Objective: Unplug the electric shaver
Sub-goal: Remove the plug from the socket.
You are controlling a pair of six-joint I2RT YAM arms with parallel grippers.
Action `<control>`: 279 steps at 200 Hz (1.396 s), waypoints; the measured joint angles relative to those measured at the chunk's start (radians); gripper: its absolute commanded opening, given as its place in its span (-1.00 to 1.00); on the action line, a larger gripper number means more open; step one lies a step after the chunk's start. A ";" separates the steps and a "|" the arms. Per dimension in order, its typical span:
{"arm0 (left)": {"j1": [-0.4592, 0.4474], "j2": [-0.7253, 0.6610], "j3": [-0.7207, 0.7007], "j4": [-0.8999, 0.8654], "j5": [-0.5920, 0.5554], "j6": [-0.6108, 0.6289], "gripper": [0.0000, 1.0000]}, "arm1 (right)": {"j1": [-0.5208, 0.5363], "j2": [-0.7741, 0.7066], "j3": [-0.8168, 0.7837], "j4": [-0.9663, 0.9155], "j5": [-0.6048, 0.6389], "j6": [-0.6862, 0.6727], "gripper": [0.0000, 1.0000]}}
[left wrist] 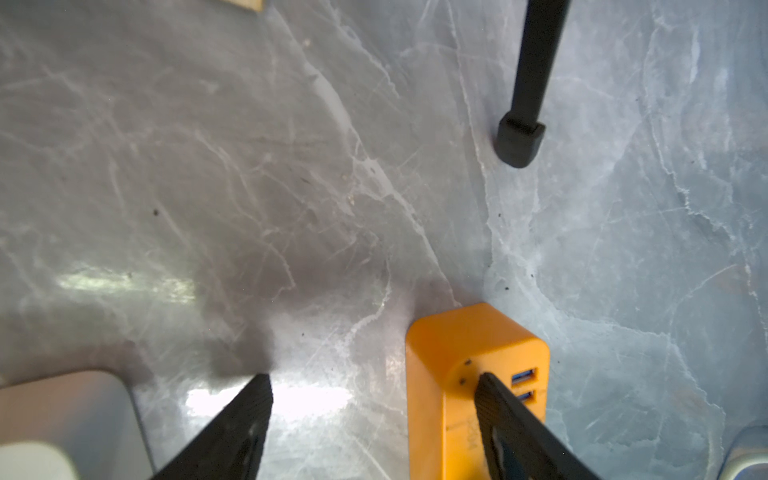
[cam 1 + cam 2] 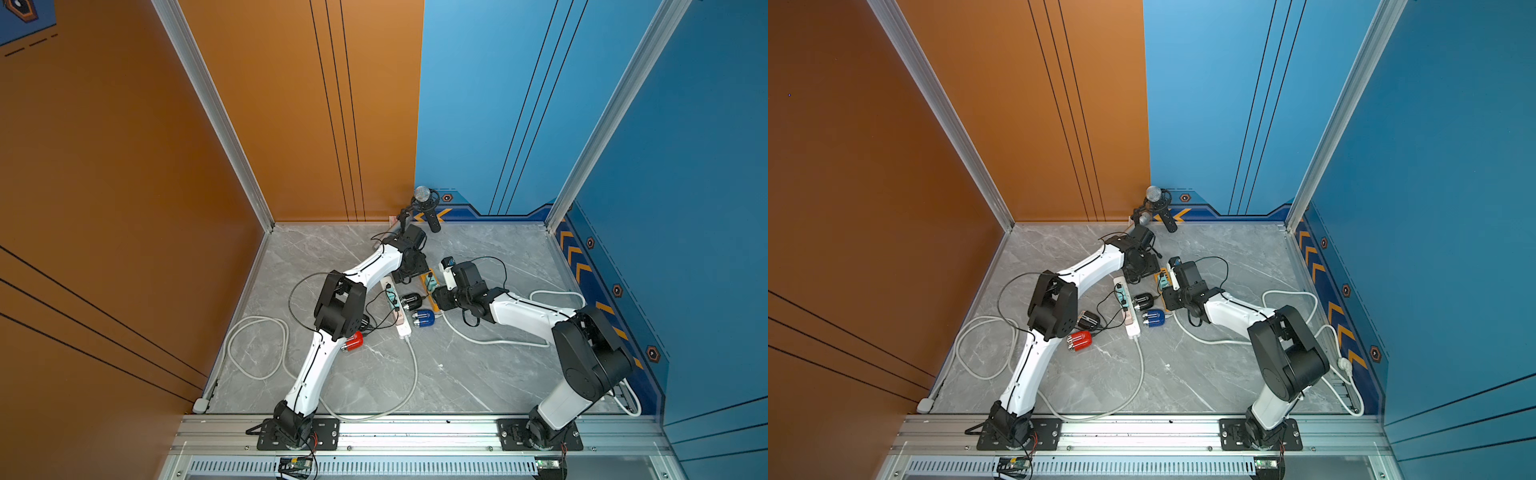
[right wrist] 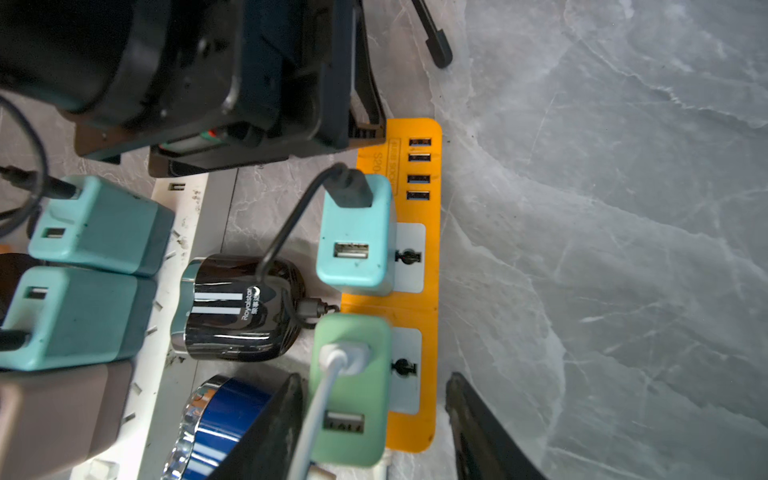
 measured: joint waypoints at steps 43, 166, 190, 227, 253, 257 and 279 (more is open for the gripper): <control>0.001 0.000 0.000 0.003 0.004 0.000 0.54 | 0.003 0.013 0.014 0.000 0.006 0.023 -0.08; -0.001 -0.002 -0.014 0.030 0.016 0.023 0.46 | 0.005 0.044 0.042 -0.007 -0.012 0.050 -0.55; -0.004 -0.002 -0.019 0.039 0.015 0.028 0.45 | -0.002 0.044 0.042 -0.007 -0.017 0.068 -0.59; -0.011 -0.003 -0.025 0.056 0.003 0.031 0.43 | -0.029 0.044 0.042 -0.007 -0.059 0.098 -0.61; -0.015 -0.003 -0.027 0.063 0.000 0.033 0.41 | -0.032 0.044 0.042 -0.007 -0.070 0.099 -0.63; -0.016 -0.003 -0.027 0.064 0.000 0.033 0.41 | -0.031 0.044 0.042 -0.007 -0.068 0.095 -0.63; -0.016 -0.003 -0.032 0.068 0.000 0.034 0.40 | -0.012 0.043 0.042 -0.008 -0.032 0.068 -0.65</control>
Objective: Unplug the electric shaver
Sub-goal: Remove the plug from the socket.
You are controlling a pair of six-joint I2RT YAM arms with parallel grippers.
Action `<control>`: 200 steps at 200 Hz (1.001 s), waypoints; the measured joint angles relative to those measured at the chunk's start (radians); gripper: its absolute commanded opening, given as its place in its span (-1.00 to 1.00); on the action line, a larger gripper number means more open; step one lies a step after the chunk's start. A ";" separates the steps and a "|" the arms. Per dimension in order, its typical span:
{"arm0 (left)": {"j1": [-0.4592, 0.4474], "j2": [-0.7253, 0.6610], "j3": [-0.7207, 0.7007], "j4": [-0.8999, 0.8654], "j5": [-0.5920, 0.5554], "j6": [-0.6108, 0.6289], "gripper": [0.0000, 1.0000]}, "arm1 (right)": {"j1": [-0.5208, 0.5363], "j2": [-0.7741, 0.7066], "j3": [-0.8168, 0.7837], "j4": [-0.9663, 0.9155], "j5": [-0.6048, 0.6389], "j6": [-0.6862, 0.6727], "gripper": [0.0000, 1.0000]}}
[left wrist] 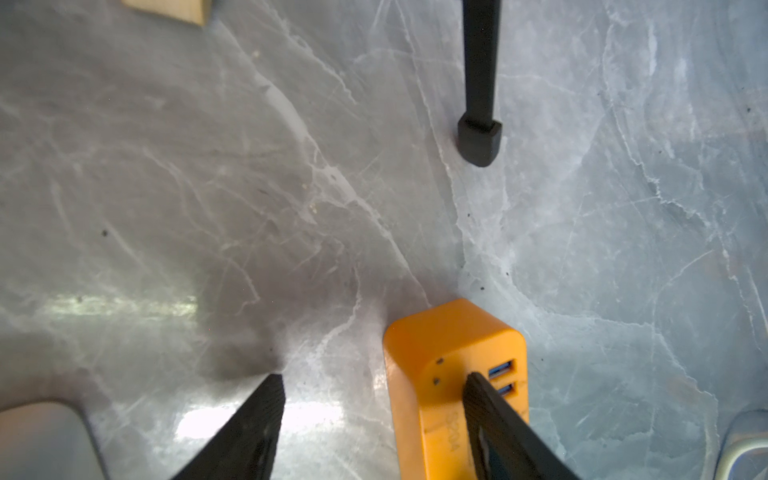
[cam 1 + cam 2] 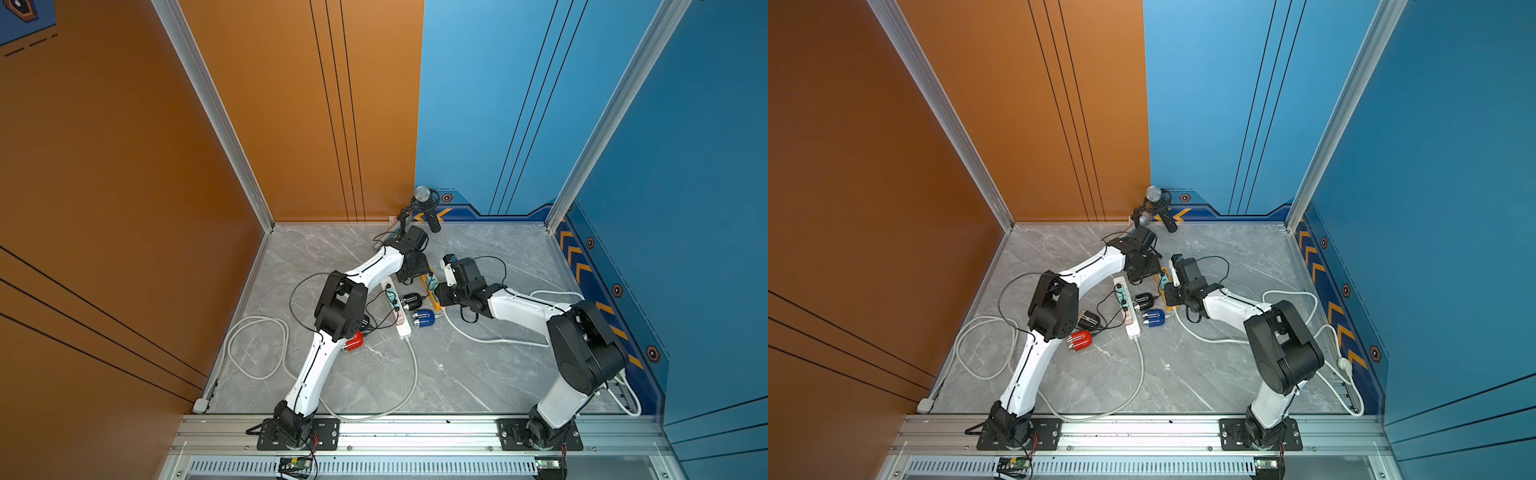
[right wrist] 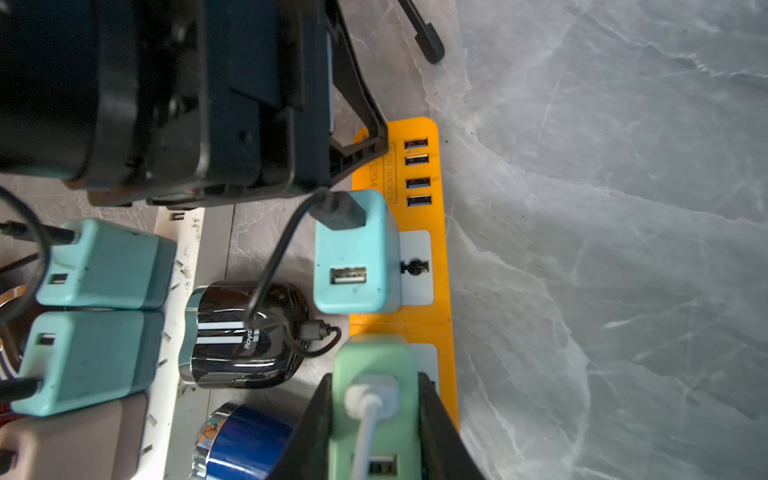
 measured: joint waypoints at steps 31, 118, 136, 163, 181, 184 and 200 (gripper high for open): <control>-0.001 -0.005 -0.009 0.009 0.000 0.000 0.39 | 0.036 -0.001 0.010 -0.019 0.082 -0.048 -0.70; -0.007 -0.011 -0.026 0.027 -0.004 0.000 0.38 | 0.006 -0.001 0.034 -0.071 0.063 -0.027 -0.69; -0.009 -0.016 -0.034 0.034 -0.010 0.000 0.37 | -0.018 0.000 0.034 -0.071 0.005 -0.003 -0.69; -0.010 -0.019 -0.039 0.042 -0.016 0.000 0.36 | -0.042 0.004 0.040 -0.073 -0.061 0.032 -0.69; -0.011 -0.019 -0.040 0.045 -0.019 0.000 0.36 | -0.047 0.005 0.045 -0.077 -0.074 0.042 -0.69; -0.011 -0.019 -0.040 0.045 -0.019 0.000 0.36 | -0.047 0.005 0.046 -0.078 -0.074 0.041 -0.70; -0.011 -0.020 -0.041 0.045 -0.019 0.000 0.36 | -0.038 0.005 0.050 -0.086 -0.059 0.034 -0.71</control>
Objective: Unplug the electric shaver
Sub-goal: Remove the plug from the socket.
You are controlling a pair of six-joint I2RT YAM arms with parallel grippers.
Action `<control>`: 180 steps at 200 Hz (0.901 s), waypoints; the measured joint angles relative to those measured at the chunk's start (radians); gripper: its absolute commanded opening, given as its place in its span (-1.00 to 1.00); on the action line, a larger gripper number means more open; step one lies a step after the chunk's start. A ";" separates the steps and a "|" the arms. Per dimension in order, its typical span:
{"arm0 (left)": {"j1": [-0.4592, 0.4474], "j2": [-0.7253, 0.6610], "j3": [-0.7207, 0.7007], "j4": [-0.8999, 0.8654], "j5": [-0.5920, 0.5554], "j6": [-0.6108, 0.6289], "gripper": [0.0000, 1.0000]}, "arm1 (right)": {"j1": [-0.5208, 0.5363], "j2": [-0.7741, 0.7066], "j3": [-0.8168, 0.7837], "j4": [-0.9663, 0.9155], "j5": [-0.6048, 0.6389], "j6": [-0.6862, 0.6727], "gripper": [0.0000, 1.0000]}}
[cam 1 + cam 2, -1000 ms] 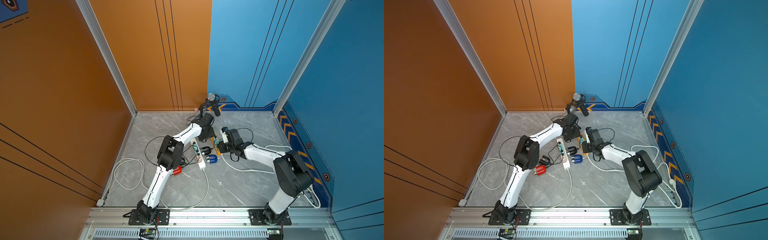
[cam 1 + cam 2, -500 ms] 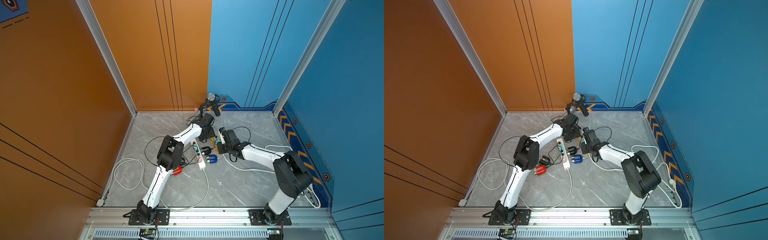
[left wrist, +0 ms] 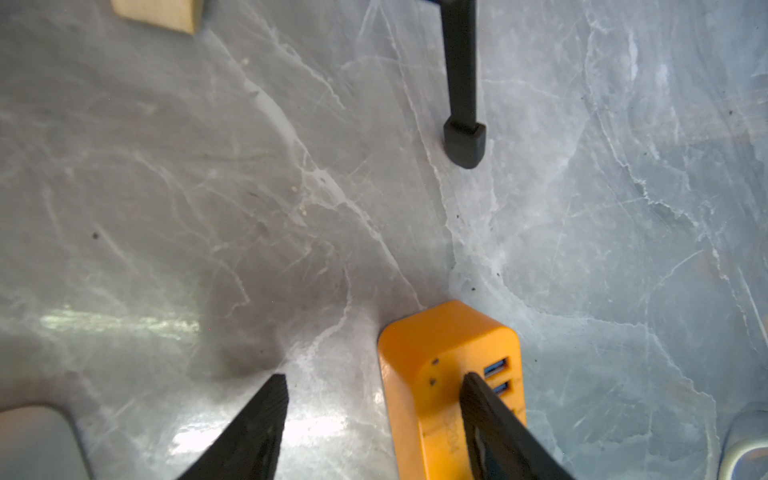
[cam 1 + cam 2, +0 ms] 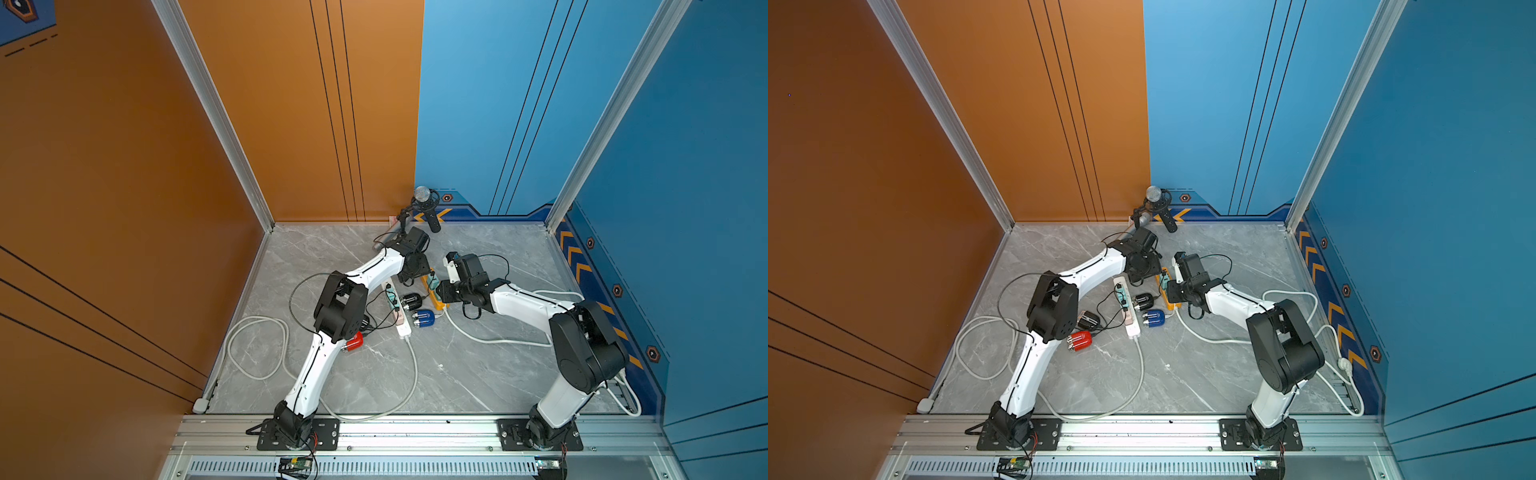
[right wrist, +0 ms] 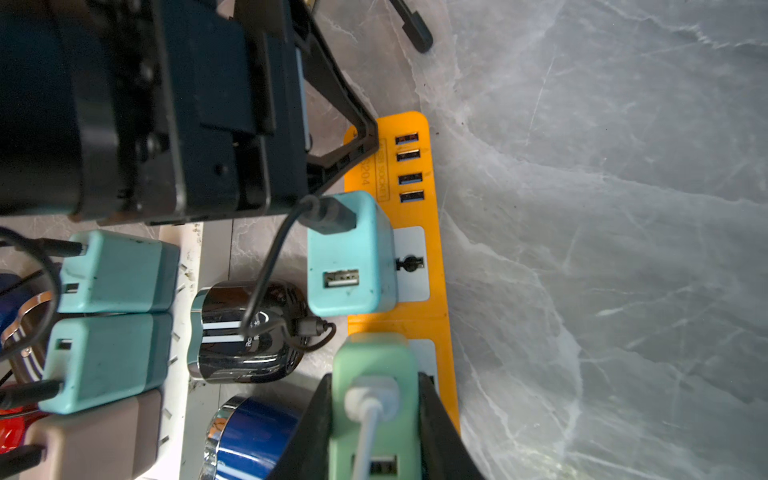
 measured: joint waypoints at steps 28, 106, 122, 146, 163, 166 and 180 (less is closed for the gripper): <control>0.000 0.000 -0.003 0.000 0.000 0.000 0.35 | 0.027 0.000 0.009 -0.021 0.061 -0.031 -0.74; -0.002 -0.001 -0.003 0.000 0.000 0.000 0.34 | 0.108 -0.031 0.013 -0.046 0.250 -0.119 -0.75; -0.002 -0.001 -0.003 0.000 0.000 0.000 0.34 | 0.105 -0.031 0.013 -0.051 0.255 -0.118 -0.75; -0.002 -0.001 -0.003 0.000 0.000 0.000 0.33 | 0.098 -0.034 0.013 -0.056 0.254 -0.118 -0.75; -0.002 -0.001 -0.003 0.000 0.000 0.000 0.33 | 0.089 -0.043 0.010 -0.064 0.247 -0.116 -0.74; -0.002 -0.001 -0.003 0.000 0.000 0.000 0.33 | 0.087 -0.045 0.008 -0.064 0.246 -0.114 -0.74; -0.002 -0.001 -0.003 0.000 0.000 0.000 0.34 | 0.078 -0.063 0.000 -0.066 0.230 -0.106 -0.74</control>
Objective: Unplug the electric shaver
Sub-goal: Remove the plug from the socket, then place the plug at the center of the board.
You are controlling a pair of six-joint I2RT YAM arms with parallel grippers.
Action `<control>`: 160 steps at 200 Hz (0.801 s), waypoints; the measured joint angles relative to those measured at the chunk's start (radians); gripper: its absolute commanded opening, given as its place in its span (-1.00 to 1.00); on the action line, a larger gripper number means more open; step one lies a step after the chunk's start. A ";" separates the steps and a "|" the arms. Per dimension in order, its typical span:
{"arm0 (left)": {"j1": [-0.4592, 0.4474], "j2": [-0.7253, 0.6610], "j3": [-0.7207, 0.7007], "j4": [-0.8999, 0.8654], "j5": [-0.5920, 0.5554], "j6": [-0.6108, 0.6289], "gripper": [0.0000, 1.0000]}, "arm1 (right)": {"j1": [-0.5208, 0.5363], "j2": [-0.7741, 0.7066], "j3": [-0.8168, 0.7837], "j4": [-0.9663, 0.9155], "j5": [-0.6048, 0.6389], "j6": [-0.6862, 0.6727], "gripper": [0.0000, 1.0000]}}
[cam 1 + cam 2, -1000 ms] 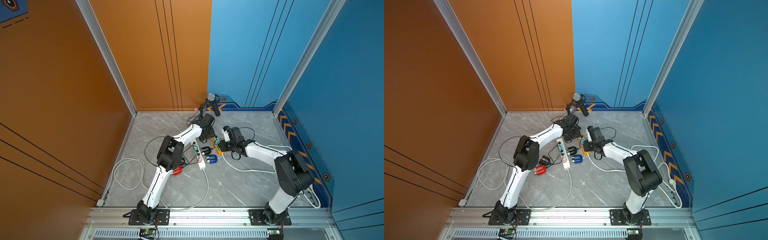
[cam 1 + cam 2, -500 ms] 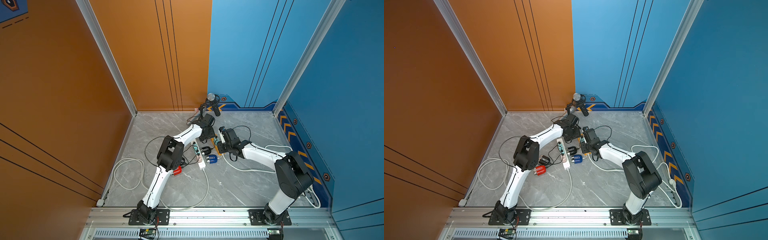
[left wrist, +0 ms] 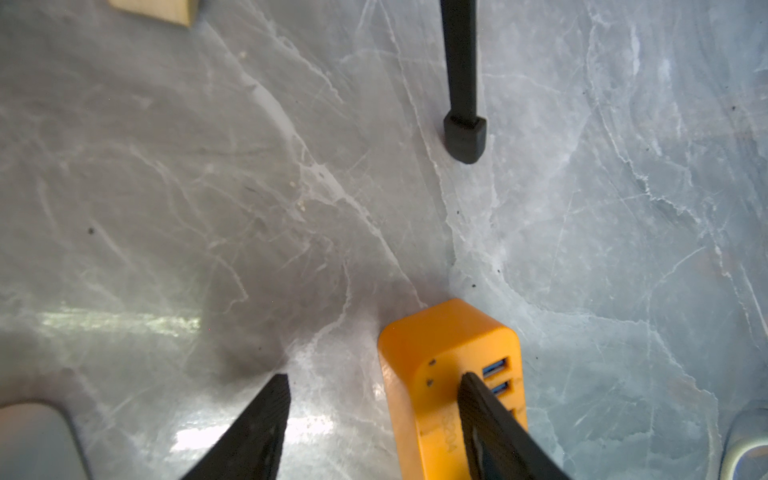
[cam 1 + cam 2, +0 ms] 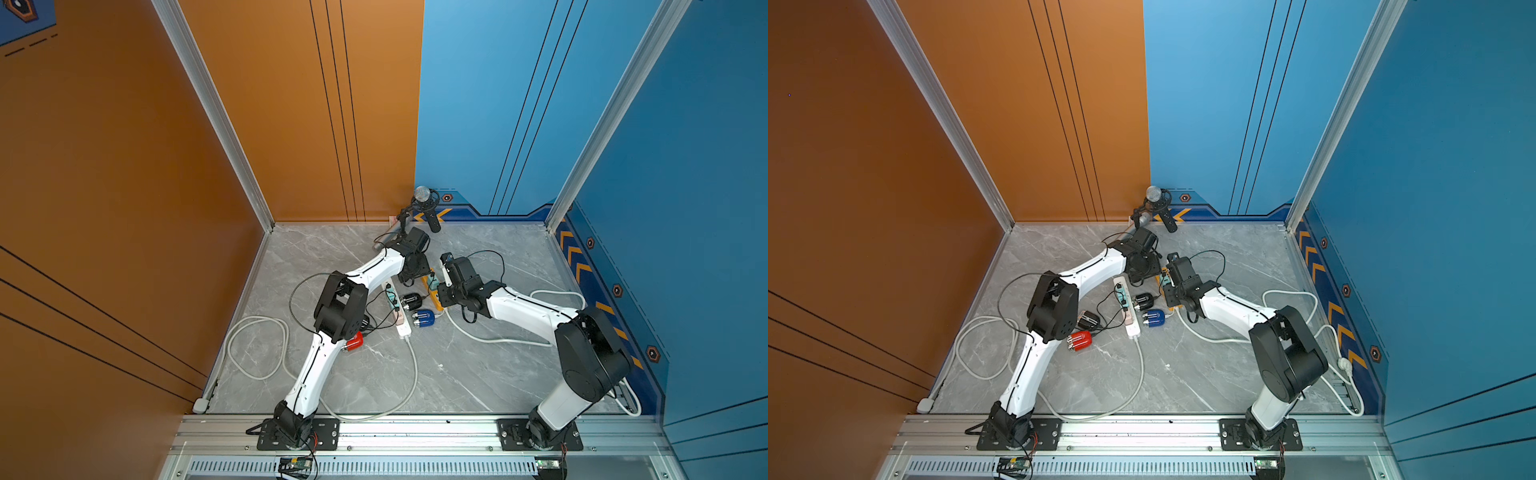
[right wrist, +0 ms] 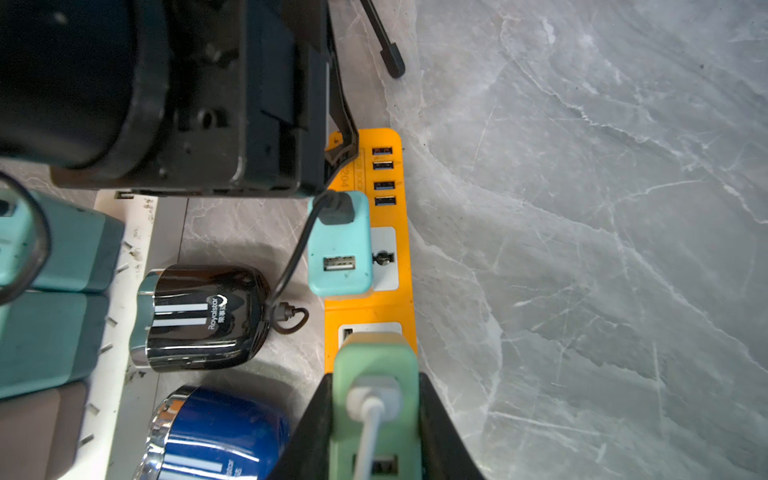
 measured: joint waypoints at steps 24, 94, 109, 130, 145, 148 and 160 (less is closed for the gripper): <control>0.000 0.000 0.000 0.000 0.000 0.000 0.35 | -0.008 -0.033 -0.023 0.000 -0.026 0.016 -0.74; 0.000 0.000 0.000 -0.003 -0.003 0.021 0.49 | 0.000 -0.187 -0.141 -0.044 -0.063 0.104 -0.73; 0.000 -0.002 0.001 -0.008 -0.009 0.027 0.58 | 0.012 -0.218 -0.167 -0.060 -0.062 0.129 -0.73; 0.000 -0.002 0.006 -0.023 -0.016 0.043 0.70 | 0.033 -0.263 -0.219 -0.076 -0.061 0.164 -0.73; 0.000 -0.002 0.010 -0.032 -0.021 0.061 0.85 | 0.046 -0.300 -0.263 -0.085 -0.061 0.194 -0.71; 0.000 -0.002 0.011 -0.035 -0.023 0.060 0.87 | 0.048 -0.308 -0.272 -0.086 -0.061 0.198 -0.71; 0.000 -0.002 0.011 -0.043 -0.029 0.074 0.93 | 0.055 -0.337 -0.304 -0.093 -0.062 0.220 -0.70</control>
